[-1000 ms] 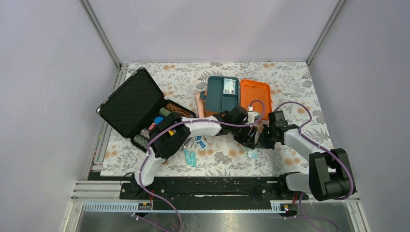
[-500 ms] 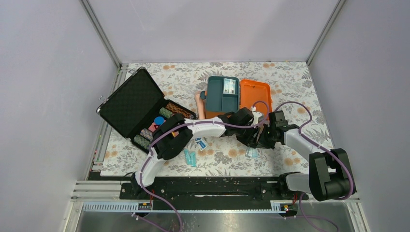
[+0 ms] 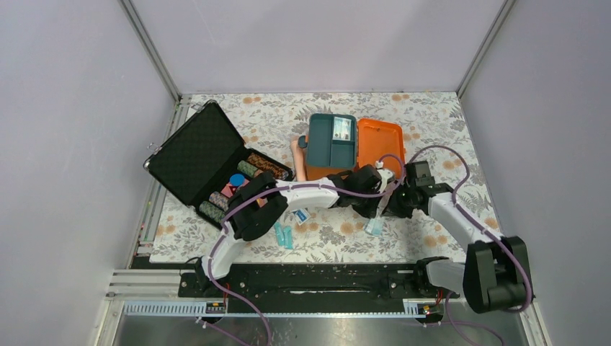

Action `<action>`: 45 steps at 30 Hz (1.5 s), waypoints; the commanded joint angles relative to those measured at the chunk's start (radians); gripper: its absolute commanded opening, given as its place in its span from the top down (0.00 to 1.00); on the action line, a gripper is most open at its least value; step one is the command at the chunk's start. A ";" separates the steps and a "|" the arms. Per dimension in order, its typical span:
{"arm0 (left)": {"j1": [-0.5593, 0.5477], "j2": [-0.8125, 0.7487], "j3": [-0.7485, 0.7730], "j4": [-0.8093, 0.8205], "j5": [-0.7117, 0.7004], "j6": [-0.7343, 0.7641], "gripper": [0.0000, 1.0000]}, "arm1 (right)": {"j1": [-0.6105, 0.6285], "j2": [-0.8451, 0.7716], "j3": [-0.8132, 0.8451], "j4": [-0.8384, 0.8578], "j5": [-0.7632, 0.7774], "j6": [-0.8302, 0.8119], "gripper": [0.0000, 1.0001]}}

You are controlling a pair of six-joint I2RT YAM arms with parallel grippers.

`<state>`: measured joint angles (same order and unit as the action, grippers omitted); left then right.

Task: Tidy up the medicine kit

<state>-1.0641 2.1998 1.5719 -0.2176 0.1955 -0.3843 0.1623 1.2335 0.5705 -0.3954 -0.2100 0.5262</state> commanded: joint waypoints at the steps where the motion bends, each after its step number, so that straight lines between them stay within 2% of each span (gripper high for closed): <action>1: 0.017 -0.128 -0.049 -0.064 -0.012 0.122 1.00 | -0.007 -0.149 0.173 -0.145 -0.050 -0.154 1.00; 6: 0.023 -0.297 -0.121 -0.029 -0.030 0.232 1.00 | -0.008 -0.306 0.353 -0.345 -0.045 -0.337 0.94; 9: 0.026 -0.393 -0.154 0.021 -0.027 0.311 1.00 | -0.008 -0.354 0.447 -0.439 0.040 -0.428 0.91; 13: 0.061 -0.486 -0.129 0.012 -0.086 0.376 1.00 | -0.009 -0.398 0.454 -0.464 0.138 -0.515 0.90; 16: 0.111 -0.495 -0.025 -0.055 -0.238 0.377 1.00 | -0.010 -0.411 0.418 -0.441 0.062 -0.560 0.87; 20: 0.232 -0.440 0.144 -0.091 -0.318 0.340 1.00 | -0.010 -0.403 0.376 -0.424 -0.068 -0.578 0.68; 24: 0.324 -0.296 0.335 -0.156 -0.381 0.278 1.00 | -0.010 -0.365 0.379 -0.408 -0.210 -0.578 0.52; 27: 0.358 -0.212 0.398 -0.147 -0.386 0.260 1.00 | -0.017 -0.358 0.377 -0.376 -0.212 -0.580 0.44; 29: 0.361 -0.181 0.381 -0.102 -0.378 0.279 1.00 | -0.032 -0.345 0.373 -0.374 -0.196 -0.572 0.43; 36: 0.357 -0.085 0.420 -0.094 -0.392 0.212 1.00 | -0.051 -0.338 0.340 -0.400 -0.198 -0.546 0.42; 45: 0.340 -0.001 0.455 -0.076 -0.415 0.256 1.00 | -0.052 -0.344 0.320 -0.412 -0.188 -0.552 0.41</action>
<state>-0.7189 2.1849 1.9709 -0.3496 -0.1822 -0.1421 0.1150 0.8978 0.8875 -0.8040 -0.3855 -0.0280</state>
